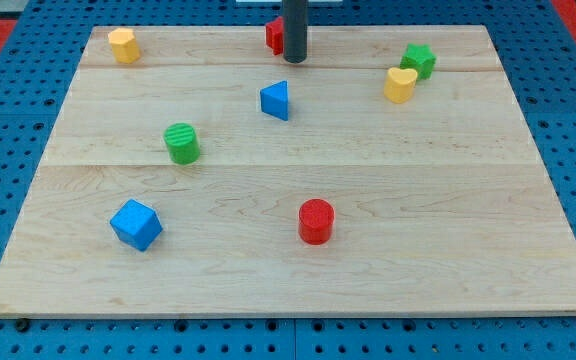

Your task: Move the blue triangle to the top right

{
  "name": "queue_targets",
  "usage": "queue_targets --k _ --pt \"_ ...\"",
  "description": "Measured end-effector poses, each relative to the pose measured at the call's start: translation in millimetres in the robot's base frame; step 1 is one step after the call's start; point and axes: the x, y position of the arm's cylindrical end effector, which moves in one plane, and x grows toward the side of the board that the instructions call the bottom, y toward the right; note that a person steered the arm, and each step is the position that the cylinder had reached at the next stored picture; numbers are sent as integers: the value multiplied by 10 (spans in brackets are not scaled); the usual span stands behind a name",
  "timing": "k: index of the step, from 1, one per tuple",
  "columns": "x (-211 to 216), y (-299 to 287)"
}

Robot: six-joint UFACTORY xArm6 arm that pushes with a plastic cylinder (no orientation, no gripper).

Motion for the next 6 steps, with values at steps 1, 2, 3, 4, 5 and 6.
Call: queue_targets --k 1,2,3,4,5,6 --pt "275 37" --pt "904 427" --pt "1525 105" --pt "1292 -576" --pt "839 -447" --pt "569 176"
